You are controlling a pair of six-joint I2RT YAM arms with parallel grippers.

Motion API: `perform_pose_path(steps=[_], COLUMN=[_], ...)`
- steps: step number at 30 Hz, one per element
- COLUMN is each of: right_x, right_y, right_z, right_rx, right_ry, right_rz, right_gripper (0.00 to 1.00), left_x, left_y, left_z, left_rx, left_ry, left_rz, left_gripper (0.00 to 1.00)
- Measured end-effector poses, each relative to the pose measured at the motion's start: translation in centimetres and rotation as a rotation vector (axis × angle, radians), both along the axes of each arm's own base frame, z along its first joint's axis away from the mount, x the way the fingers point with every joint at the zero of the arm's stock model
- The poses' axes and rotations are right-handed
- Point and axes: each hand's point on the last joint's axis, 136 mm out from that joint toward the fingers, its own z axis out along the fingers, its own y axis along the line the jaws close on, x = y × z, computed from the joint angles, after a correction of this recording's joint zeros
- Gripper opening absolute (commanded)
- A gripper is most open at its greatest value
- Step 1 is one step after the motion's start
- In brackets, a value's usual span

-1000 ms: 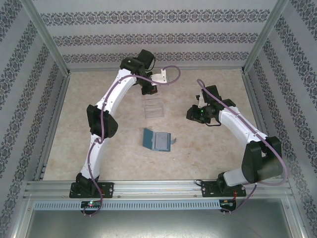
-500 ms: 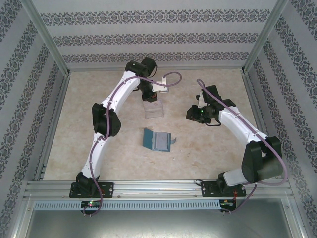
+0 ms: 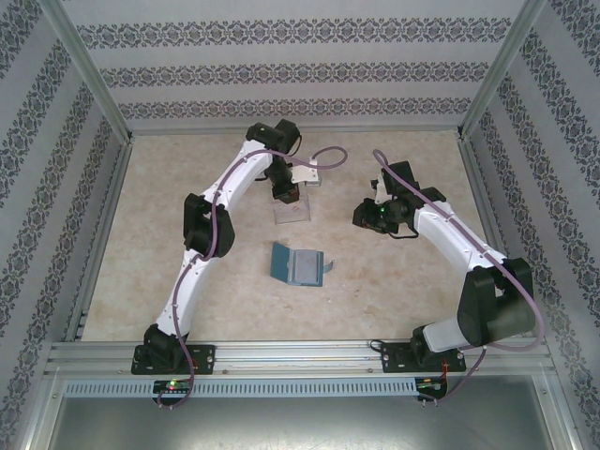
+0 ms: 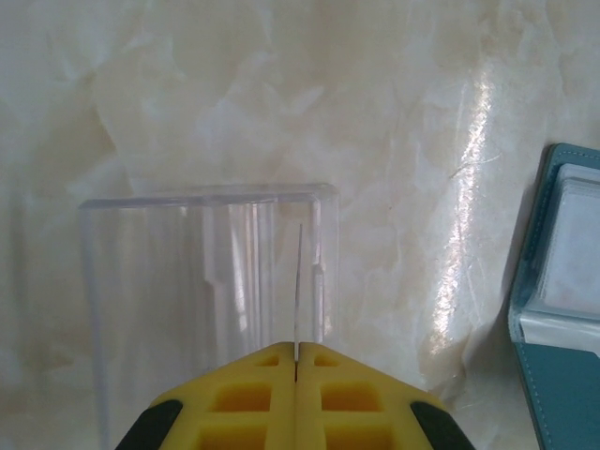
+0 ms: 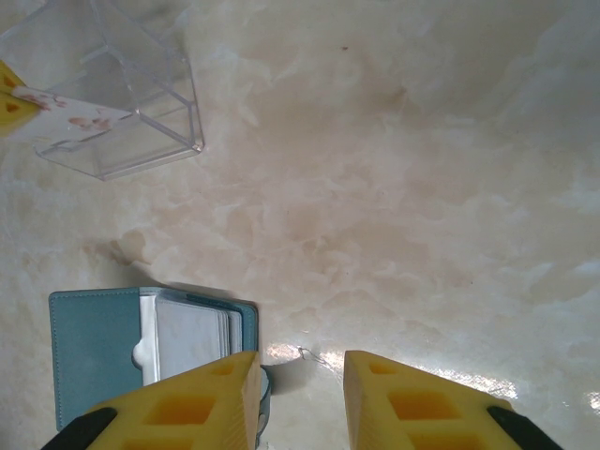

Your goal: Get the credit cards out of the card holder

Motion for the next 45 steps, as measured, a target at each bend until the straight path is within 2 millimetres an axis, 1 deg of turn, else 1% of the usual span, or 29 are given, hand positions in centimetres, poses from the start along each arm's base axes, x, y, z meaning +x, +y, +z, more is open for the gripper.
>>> perform_pose_path(steps=[8,11,14,15,16,17,22,29,33,36,38,42,45], right_x=[0.0,0.0,0.0,0.0,0.0,0.0,0.0,-0.1,-0.2,-0.4,-0.5,-0.7,-0.9], right_y=[0.0,0.0,0.0,0.0,0.0,0.0,0.0,0.2,0.5,0.8,1.0,1.7,2.4], right_z=[-0.1,-0.1,-0.1,-0.1,-0.1,-0.1,-0.1,-0.1,-0.1,-0.1,-0.1,0.0,0.2], right_rx=[0.001,0.001,0.001,0.001,0.001,0.001,0.002,0.001,-0.001,-0.003,-0.004,-0.006,-0.003], right_ry=[0.002,0.002,0.002,0.003,0.003,0.003,0.005,0.005,0.005,0.004,0.004,-0.001,-0.003], right_rz=[-0.002,-0.002,-0.002,-0.003,-0.003,-0.003,-0.006,-0.002,0.006,0.016,0.022,0.045,0.061], right_gripper=[0.31,0.31,0.31,0.31,0.31,0.31,0.31,0.31,0.31,0.31,0.31,0.31,0.31], left_x=[-1.4,-1.7,-1.8,-1.8,-1.8,-1.8,-1.5,-0.2,0.2,0.4,0.7,1.3,1.4], left_y=[0.3,0.4,0.4,0.4,0.5,0.5,0.5,0.2,0.1,0.0,-0.3,-0.7,-0.8], left_z=[-0.4,-0.8,-1.2,-1.3,-1.4,-1.4,-1.6,-1.6,-1.4,-0.8,0.1,3.1,6.0], left_rx=[0.024,0.033,0.039,0.040,0.041,0.043,0.062,0.070,0.067,0.056,0.038,-0.014,-0.062], left_ry=[0.055,0.073,0.084,0.084,0.084,0.083,0.058,-0.007,-0.026,-0.044,-0.067,-0.131,-0.185], left_rz=[-0.011,-0.012,-0.021,-0.023,-0.026,-0.027,-0.034,-0.037,-0.036,-0.031,-0.018,0.033,0.093], left_gripper=[0.00,0.07,0.17,0.19,0.22,0.23,0.25,0.30,0.33,0.35,0.35,0.35,0.35])
